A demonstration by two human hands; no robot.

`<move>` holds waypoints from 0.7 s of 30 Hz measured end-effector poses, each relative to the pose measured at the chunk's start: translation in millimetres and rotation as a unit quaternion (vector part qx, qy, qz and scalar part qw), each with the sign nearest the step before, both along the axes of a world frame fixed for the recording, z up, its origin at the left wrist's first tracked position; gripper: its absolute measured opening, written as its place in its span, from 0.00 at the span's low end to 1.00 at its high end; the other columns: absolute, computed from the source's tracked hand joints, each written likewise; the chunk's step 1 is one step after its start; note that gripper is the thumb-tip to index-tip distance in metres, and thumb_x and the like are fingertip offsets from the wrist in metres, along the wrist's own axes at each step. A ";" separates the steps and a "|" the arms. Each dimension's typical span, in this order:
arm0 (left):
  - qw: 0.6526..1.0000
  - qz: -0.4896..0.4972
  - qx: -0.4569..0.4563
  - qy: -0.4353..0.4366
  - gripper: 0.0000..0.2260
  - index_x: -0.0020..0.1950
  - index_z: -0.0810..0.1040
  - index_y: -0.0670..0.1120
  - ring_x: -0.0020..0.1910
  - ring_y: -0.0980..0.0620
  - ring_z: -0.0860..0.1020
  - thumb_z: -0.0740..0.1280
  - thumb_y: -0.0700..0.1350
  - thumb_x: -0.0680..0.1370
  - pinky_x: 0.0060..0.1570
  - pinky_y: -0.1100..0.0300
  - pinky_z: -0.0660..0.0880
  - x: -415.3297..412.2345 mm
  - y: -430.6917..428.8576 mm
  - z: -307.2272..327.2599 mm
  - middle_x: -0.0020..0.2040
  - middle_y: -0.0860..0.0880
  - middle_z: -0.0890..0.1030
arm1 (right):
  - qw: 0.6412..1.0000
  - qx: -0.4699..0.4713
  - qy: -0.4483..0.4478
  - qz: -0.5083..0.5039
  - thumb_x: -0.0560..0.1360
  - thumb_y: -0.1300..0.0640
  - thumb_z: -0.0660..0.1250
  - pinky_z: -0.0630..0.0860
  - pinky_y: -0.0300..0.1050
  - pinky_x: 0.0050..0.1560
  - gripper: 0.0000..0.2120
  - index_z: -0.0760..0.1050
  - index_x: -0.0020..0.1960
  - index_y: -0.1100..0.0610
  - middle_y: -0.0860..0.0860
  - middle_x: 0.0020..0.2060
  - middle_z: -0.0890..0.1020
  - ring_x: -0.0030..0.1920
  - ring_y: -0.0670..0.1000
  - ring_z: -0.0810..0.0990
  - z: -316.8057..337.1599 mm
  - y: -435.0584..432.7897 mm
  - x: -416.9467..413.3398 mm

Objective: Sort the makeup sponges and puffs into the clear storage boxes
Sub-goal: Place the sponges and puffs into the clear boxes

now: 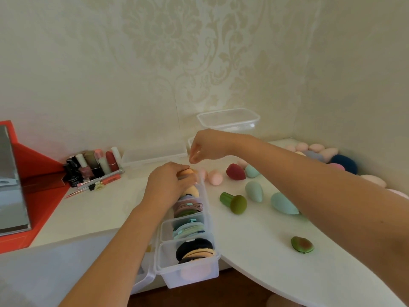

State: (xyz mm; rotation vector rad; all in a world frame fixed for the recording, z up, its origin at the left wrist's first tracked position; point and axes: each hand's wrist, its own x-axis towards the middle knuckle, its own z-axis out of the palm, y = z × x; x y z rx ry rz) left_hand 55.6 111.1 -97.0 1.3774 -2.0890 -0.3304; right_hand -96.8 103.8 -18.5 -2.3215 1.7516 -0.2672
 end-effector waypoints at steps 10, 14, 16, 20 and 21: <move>0.997 -0.062 0.046 0.021 0.07 0.41 0.80 0.48 0.37 0.56 0.74 0.68 0.51 0.73 0.36 0.69 0.66 0.8 2.4 5.4 0.38 0.53 0.79 | 0.986 0.000 -0.140 -0.087 0.79 0.45 0.59 0.67 0.40 0.58 0.24 0.63 0.72 0.50 0.50 0.67 0.72 0.63 0.50 0.73 -45.2 124.0 11.5; 0.994 -0.027 0.062 0.081 0.13 0.57 0.80 0.49 0.55 0.55 0.74 0.67 0.50 0.75 0.51 0.62 0.65 8.5 -0.7 8.6 0.58 0.52 0.78 | 0.970 0.020 -0.227 -0.086 0.79 0.47 0.60 0.65 0.40 0.58 0.26 0.57 0.75 0.47 0.49 0.69 0.70 0.64 0.51 0.72 -63.0 140.4 21.8; 0.996 -0.002 0.056 0.073 0.12 0.58 0.80 0.48 0.61 0.52 0.73 0.66 0.49 0.76 0.55 0.61 0.65 20.2 0.3 12.8 0.61 0.51 0.78 | 0.962 0.005 -0.257 -0.088 0.79 0.51 0.60 0.64 0.38 0.56 0.25 0.58 0.74 0.46 0.49 0.69 0.70 0.65 0.50 0.71 -66.1 140.3 26.3; 0.996 0.063 0.067 0.002 0.12 0.58 0.80 0.46 0.62 0.49 0.74 0.65 0.48 0.77 0.52 0.60 0.65 57.5 4.4 23.6 0.62 0.49 0.78 | 0.953 -0.014 -0.284 -0.107 0.80 0.52 0.56 0.65 0.41 0.63 0.21 0.61 0.73 0.44 0.50 0.69 0.70 0.67 0.51 0.69 -79.5 129.8 34.5; 0.993 0.087 0.074 -0.032 0.11 0.56 0.80 0.46 0.61 0.48 0.74 0.65 0.49 0.77 0.51 0.60 0.66 69.2 5.5 25.2 0.62 0.49 0.78 | 0.949 -0.023 -0.292 -0.120 0.81 0.52 0.55 0.65 0.40 0.64 0.20 0.64 0.72 0.45 0.49 0.69 0.71 0.67 0.50 0.70 -82.9 126.5 35.4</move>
